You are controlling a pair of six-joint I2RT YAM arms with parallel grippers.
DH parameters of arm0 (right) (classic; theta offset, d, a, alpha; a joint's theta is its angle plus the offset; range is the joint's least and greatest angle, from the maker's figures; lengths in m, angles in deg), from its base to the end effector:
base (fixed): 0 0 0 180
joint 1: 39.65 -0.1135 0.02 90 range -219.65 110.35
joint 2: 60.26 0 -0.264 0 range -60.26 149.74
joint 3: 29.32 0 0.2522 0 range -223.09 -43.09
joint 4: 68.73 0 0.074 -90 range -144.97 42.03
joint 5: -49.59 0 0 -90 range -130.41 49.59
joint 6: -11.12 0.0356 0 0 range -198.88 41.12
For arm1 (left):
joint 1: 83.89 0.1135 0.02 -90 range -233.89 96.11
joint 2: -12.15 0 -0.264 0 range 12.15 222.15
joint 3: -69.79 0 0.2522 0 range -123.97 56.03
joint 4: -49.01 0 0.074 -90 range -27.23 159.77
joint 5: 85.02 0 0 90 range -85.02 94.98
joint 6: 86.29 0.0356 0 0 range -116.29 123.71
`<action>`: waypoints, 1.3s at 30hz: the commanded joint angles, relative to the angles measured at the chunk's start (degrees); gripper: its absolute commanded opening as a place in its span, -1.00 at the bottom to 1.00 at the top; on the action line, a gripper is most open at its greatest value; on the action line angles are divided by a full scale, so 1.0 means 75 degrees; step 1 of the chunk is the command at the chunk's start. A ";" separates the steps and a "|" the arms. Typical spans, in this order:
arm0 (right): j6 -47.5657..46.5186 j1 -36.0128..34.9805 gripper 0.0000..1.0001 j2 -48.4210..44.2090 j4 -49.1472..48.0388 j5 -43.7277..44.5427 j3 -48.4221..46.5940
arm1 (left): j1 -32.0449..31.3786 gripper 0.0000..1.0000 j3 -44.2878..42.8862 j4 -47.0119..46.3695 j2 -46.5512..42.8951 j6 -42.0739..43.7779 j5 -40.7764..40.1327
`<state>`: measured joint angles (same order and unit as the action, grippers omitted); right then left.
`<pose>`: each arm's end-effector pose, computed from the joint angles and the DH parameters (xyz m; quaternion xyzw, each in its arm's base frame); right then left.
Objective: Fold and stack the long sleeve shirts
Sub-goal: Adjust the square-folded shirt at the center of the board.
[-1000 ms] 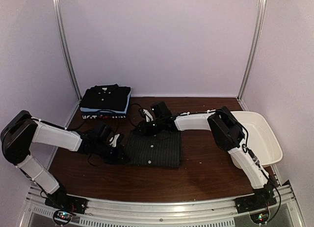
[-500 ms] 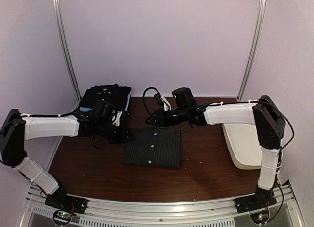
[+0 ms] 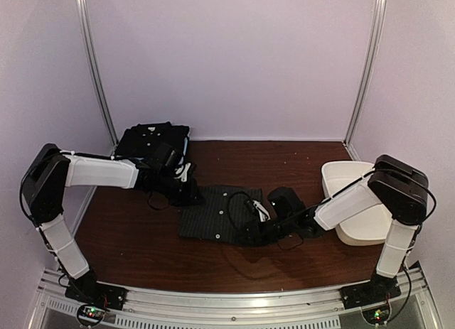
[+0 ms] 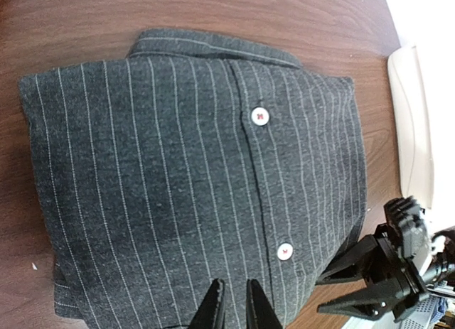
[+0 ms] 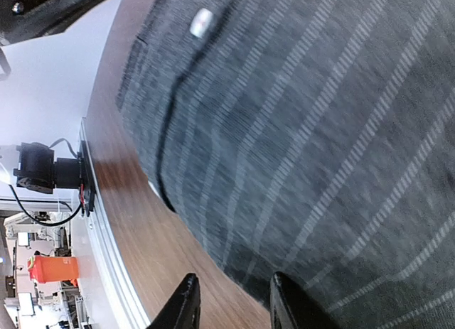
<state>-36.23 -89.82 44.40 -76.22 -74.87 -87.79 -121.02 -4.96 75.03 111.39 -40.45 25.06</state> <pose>0.2036 0.2756 0.1223 -0.1844 0.8507 0.4836 0.0917 0.2798 -0.2272 0.1866 0.0020 0.9287 -0.3412 0.1455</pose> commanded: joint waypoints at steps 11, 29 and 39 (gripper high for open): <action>0.0640 0.0027 -0.26 -0.2040 -0.0334 0.0587 0.0937 | 0.0844 -0.74 0.0803 0.0029 -0.0561 0.0359 -0.0051; 0.0448 0.2142 -0.38 0.0977 0.0123 0.0406 -0.2196 | 0.1610 -0.64 0.1485 0.0073 -0.0957 0.0787 0.0252; 0.0285 0.2729 -0.42 0.1266 0.0480 0.0595 -0.1981 | 0.1610 -0.55 0.1470 0.0093 -0.0796 0.0917 0.0358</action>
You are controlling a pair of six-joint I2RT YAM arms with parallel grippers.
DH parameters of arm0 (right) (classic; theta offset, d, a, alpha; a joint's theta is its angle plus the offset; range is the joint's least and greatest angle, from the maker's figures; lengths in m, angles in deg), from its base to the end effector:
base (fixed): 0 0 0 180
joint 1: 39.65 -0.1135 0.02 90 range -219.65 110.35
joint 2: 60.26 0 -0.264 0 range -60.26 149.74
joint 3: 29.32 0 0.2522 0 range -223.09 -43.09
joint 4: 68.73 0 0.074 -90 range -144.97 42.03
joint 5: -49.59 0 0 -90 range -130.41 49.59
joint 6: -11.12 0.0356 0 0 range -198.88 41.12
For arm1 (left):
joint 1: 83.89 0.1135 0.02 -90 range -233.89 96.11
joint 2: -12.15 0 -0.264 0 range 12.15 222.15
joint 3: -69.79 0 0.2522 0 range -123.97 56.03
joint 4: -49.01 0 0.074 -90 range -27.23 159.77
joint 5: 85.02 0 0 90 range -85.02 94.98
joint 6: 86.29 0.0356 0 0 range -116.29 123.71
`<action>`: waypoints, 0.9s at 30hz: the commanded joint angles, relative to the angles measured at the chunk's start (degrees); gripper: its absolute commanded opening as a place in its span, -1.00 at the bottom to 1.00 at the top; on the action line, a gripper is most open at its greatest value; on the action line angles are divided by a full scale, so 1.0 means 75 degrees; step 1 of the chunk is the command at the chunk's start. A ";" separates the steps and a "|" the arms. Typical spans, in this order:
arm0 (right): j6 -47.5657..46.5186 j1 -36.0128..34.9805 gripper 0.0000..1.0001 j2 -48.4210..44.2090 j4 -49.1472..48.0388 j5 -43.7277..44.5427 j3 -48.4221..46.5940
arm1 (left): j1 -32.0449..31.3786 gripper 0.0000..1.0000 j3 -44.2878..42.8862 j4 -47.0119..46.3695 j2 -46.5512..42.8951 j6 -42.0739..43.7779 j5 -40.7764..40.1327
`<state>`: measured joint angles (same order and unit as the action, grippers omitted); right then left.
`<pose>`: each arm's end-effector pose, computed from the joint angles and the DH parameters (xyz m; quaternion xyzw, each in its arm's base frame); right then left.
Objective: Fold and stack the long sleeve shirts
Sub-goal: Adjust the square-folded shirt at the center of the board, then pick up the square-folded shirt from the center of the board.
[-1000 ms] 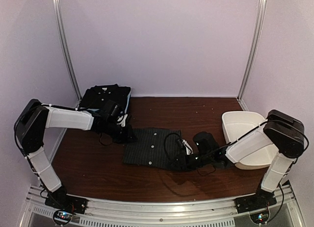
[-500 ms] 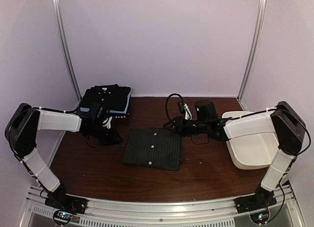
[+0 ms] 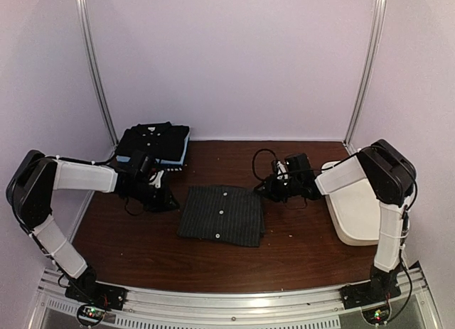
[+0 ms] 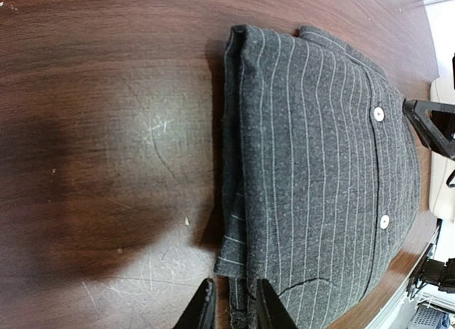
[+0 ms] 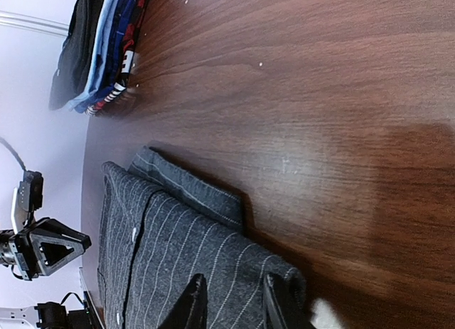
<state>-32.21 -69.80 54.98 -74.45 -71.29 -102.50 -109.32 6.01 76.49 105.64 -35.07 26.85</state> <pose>0.3402 0.2187 0.1214 0.0047 0.8685 0.4564 0.1933 0.2771 -0.1464 0.1621 -0.0563 0.9417 -0.3015 0.1382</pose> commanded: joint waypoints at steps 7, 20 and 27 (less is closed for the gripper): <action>-0.0845 -0.0294 -0.40 -0.1587 0.1146 0.0729 0.0383 | 0.0051 -0.19 -0.0144 -0.0084 0.0296 0.0277 0.0106; -0.0886 -0.1639 -0.38 -0.2605 0.1461 0.1443 0.1467 | 0.0007 0.26 -0.0359 -0.0045 0.0953 0.0484 0.0446; -0.0899 -0.1682 -0.38 -0.2605 0.1414 0.1477 0.1584 | -0.0183 0.08 -0.0504 0.0084 0.1274 0.0417 0.0716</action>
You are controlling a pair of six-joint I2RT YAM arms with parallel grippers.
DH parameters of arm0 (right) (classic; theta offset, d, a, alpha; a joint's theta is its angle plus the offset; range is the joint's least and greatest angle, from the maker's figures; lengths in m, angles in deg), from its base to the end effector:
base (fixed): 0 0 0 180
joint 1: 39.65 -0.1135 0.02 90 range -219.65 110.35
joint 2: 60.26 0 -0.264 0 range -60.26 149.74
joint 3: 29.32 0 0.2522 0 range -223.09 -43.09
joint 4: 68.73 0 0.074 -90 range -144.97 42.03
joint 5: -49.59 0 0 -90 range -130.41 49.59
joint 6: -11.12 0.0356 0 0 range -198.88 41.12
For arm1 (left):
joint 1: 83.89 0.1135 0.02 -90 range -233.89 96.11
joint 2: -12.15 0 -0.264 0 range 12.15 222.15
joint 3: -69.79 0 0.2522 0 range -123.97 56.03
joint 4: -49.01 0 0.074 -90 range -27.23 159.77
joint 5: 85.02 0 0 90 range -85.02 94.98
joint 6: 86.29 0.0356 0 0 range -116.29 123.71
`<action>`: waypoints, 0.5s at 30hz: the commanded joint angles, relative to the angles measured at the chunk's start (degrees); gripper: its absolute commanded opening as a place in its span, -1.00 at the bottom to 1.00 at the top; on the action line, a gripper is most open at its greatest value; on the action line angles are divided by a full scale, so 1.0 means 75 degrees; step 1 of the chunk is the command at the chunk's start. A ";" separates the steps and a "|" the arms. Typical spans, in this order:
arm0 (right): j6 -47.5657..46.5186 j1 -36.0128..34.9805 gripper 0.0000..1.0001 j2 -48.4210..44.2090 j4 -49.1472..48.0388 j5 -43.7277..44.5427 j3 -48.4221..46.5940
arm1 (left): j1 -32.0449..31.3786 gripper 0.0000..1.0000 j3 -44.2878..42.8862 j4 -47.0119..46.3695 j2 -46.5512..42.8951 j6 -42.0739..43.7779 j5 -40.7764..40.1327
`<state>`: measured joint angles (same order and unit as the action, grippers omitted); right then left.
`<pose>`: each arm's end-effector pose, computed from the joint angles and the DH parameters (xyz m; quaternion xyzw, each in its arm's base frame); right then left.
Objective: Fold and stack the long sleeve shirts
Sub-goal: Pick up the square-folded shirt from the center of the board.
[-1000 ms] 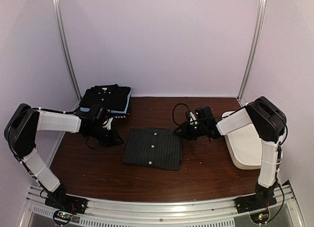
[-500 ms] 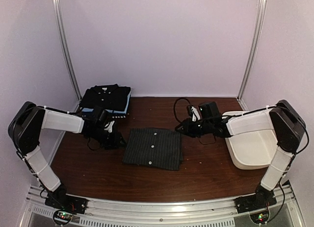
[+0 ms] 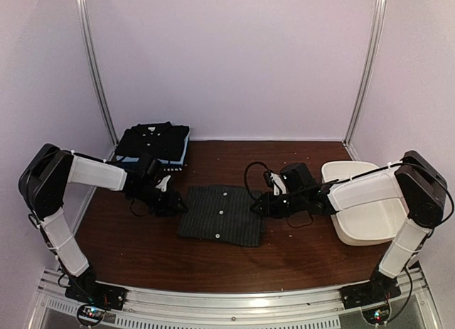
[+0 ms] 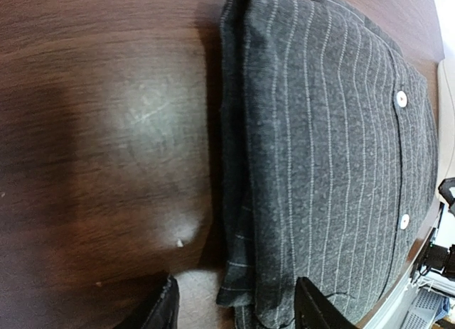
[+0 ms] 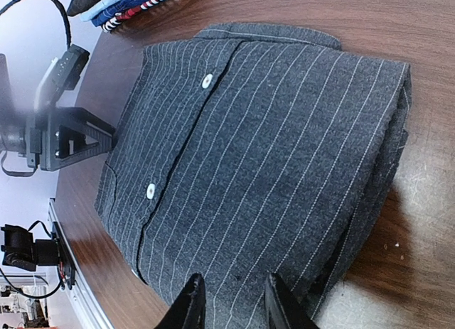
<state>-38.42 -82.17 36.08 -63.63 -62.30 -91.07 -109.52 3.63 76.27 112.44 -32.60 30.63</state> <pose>0.2410 0.2390 0.1644 -0.0967 0.8871 0.4052 0.1988 0.2879 -0.1552 0.1386 -0.0333 0.9458 -0.3084 0.0959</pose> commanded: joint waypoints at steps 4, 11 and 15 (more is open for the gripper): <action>-0.0064 -0.0029 -0.38 -0.0049 -0.0040 0.0269 0.0058 | -0.0273 -0.10 -0.0235 0.0214 0.0695 0.0080 0.0248; -0.0083 -0.0029 -0.38 0.0057 -0.0098 0.0276 0.0111 | -0.0402 -0.51 -0.0313 0.0173 0.0953 -0.0016 0.0408; -0.0164 -0.0035 -0.38 0.0087 0.0031 0.0416 0.0043 | -0.0428 -1.00 -0.0382 0.0130 0.0757 -0.0149 0.0470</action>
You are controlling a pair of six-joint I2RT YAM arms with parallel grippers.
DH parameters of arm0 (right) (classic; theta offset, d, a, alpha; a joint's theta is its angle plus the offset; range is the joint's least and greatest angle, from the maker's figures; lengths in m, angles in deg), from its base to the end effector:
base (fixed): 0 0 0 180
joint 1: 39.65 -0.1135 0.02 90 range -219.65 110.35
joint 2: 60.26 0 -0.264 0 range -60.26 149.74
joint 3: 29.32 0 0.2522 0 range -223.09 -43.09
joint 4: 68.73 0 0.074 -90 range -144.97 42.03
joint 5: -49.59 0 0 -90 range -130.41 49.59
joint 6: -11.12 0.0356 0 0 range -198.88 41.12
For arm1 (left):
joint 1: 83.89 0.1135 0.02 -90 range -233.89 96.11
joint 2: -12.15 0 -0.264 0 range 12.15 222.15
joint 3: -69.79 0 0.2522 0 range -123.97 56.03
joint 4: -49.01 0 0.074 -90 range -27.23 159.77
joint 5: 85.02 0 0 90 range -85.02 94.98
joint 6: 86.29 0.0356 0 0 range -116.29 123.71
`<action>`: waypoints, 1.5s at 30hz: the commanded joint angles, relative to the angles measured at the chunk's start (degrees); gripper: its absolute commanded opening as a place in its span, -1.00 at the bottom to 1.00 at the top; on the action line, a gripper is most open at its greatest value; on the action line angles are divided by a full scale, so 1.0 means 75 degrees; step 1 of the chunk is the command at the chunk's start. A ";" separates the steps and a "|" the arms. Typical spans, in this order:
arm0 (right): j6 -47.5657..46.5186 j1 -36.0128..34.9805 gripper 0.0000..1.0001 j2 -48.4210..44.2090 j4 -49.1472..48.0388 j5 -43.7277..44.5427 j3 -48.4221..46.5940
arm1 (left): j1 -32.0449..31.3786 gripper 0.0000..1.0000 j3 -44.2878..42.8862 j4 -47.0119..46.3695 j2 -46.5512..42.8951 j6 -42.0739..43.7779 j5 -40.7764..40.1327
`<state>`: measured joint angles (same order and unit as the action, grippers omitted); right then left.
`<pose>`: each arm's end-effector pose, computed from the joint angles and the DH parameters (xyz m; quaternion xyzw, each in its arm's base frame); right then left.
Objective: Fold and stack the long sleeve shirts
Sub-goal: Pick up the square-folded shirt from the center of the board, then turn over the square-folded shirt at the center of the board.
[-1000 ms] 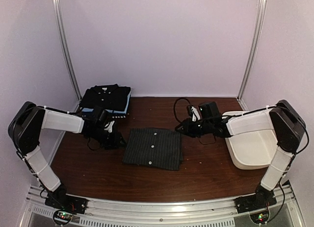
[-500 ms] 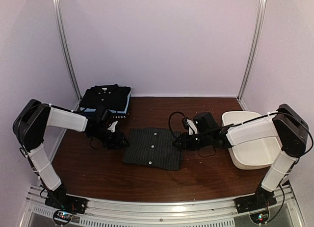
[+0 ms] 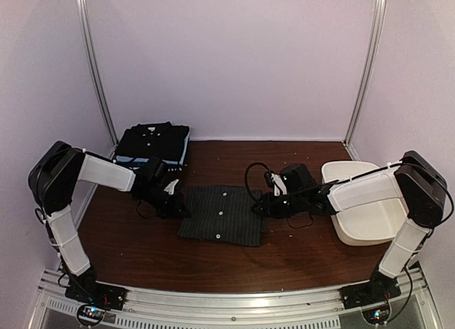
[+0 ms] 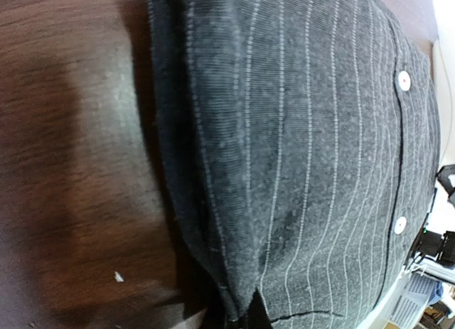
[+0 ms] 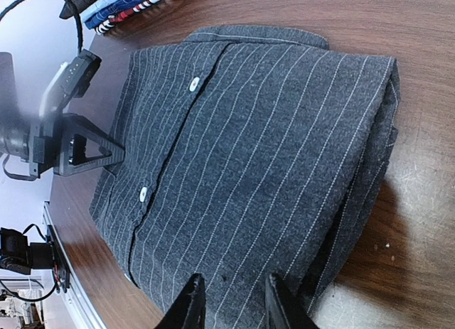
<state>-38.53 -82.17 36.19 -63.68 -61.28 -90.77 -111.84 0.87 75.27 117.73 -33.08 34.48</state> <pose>0.2408 0.2380 0.1622 -0.0933 0.8899 0.3979 0.2027 0.2930 -0.1753 0.1237 -0.0130 0.9420 -0.3303 0.0587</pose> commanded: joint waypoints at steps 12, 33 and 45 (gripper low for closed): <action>-0.0608 -0.1014 -0.38 0.0886 0.0901 0.1012 -0.0598 | -0.0085 -1.00 0.0019 0.1441 -0.1586 0.0019 -0.0819; -0.0051 -0.1782 -0.38 0.2553 0.0601 0.0435 -0.2830 | 0.0572 -1.00 -0.1636 0.4690 -0.3482 0.1541 -0.2580; -0.0100 -0.1420 -0.40 0.3980 0.1069 0.0579 -0.4541 | 0.0574 -1.00 -0.2490 0.5023 -0.3100 0.1929 -0.2208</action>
<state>-39.09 -92.40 62.66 -58.17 -58.13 -119.95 -107.95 -14.43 113.03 93.49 -20.65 16.71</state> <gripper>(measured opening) 0.302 0.025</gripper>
